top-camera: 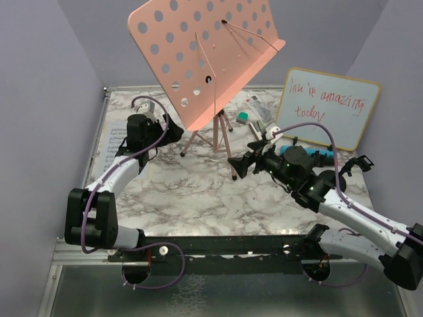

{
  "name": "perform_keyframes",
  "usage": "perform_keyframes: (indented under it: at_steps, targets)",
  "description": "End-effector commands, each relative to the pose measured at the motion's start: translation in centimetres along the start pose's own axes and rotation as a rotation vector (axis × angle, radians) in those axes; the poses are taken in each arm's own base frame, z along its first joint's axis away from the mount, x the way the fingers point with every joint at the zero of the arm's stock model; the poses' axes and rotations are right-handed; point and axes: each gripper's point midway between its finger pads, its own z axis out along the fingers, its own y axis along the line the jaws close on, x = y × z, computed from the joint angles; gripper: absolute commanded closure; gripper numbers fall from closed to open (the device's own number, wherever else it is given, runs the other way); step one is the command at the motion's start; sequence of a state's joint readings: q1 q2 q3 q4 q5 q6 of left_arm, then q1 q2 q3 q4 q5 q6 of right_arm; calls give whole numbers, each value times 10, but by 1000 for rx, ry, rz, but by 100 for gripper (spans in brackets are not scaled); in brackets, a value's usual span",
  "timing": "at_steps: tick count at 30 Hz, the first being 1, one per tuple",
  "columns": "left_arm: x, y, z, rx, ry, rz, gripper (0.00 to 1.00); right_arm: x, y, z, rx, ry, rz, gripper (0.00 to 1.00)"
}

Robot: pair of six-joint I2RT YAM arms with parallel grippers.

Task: Pack up the instrument practice props
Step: Adjust the sheet music at the center of the board, then adjust the music stand at the center of the board.

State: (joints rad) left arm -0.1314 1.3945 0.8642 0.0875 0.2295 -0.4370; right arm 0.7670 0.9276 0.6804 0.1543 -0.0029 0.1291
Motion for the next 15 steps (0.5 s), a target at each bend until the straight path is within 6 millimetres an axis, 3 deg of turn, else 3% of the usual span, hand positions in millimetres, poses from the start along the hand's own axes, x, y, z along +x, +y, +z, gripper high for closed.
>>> perform_keyframes:
  at_steps: [1, 5, 11, 15]
  targets:
    - [-19, -50, -12, 251, -145, -32, 1, -8, -4, 25, 3, -36, -39, 0]
    - [-19, -69, -21, 334, -182, -26, 1, -15, -8, 52, 12, -55, -44, 0]
    - [-19, -82, -35, 369, -231, -8, 1, -22, -40, 91, 66, -98, 2, 1]
    - [-15, -99, -38, 400, -229, 20, 1, -23, -37, 115, 13, -116, 0, 7]
